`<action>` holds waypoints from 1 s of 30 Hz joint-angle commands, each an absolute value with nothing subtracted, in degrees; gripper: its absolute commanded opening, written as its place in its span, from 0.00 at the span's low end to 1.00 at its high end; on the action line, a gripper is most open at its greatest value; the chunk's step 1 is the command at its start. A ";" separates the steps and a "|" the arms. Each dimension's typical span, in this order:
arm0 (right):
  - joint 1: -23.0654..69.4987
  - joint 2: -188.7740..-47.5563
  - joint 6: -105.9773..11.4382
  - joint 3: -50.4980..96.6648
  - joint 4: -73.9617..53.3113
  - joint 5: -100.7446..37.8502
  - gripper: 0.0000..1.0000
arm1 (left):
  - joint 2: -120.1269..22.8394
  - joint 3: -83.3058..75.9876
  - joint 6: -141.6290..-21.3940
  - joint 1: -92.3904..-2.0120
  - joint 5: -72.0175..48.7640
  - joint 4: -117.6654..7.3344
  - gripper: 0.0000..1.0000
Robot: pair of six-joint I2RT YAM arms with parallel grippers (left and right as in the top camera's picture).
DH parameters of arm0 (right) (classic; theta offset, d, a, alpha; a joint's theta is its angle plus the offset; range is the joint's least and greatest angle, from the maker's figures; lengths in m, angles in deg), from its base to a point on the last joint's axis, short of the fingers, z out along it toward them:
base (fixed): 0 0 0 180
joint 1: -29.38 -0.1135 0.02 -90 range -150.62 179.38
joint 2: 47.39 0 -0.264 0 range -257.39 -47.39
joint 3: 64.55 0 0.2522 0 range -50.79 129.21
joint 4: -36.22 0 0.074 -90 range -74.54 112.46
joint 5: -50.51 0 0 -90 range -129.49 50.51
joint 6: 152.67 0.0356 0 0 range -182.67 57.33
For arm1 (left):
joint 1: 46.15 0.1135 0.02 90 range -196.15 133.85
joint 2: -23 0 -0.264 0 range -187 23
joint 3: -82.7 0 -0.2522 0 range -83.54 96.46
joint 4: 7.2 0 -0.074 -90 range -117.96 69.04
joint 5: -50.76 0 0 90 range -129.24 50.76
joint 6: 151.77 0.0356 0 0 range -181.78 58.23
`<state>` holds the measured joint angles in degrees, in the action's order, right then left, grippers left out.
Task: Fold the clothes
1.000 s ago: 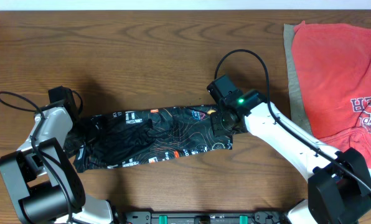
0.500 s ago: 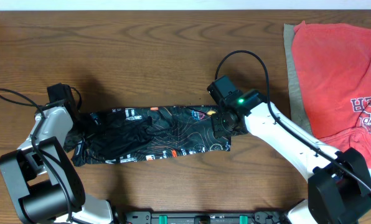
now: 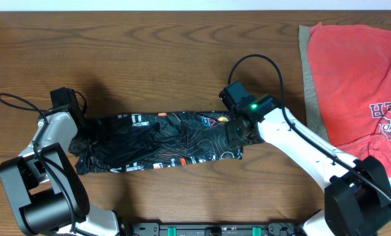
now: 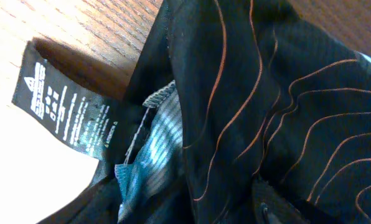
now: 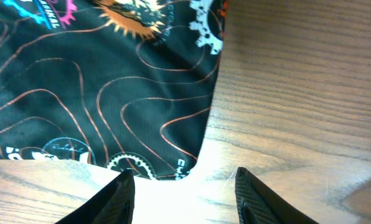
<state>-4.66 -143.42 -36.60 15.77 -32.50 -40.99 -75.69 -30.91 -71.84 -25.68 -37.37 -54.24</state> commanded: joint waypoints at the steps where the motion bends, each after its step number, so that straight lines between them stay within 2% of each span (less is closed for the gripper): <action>1: -4.01 -143.27 -36.60 16.12 -32.89 -42.36 0.50 | -79.76 -33.23 -71.47 -25.33 -41.77 -54.06 0.59; 2: -3.98 -143.27 -36.58 16.12 -32.94 -42.58 0.50 | -79.76 -33.23 -71.45 -25.33 -41.42 -54.04 0.53; 5: -3.88 -143.27 -36.56 16.12 -33.20 -43.20 0.50 | -79.76 -33.23 -71.49 -25.33 -41.22 -53.87 0.25; 7: -3.59 -143.27 -36.52 16.12 -33.37 -43.37 0.50 | -79.71 -33.10 -71.99 -25.33 -41.18 -53.60 0.12; 9: -3.20 -143.27 -36.54 16.12 -33.61 -43.68 0.50 | -79.28 -32.79 -72.12 -25.33 -41.18 -53.69 0.07; 15: -0.07 -143.25 -36.58 16.12 -34.64 -44.11 0.50 | -76.78 -29.87 -72.12 -25.33 -42.84 -57.23 0.06; 21: 4.21 -143.22 -37.78 16.12 -35.45 -47.24 0.50 | -74.34 -21.93 -72.87 -26.56 -42.69 -67.66 0.06; 26: 7.75 -143.25 -38.16 16.12 -35.41 -47.22 0.50 | -71.12 -16.05 -74.81 -32.76 -41.33 -76.97 0.06; 30: 9.96 -143.25 -40.06 16.12 -35.34 -47.22 0.51 | -67.76 -15.05 -77.96 -39.74 -38.86 -79.24 0.06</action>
<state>8.28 -143.42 -37.96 15.77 -35.32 -46.01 -70.56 -16.29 -74.94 -35.67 -40.67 -78.30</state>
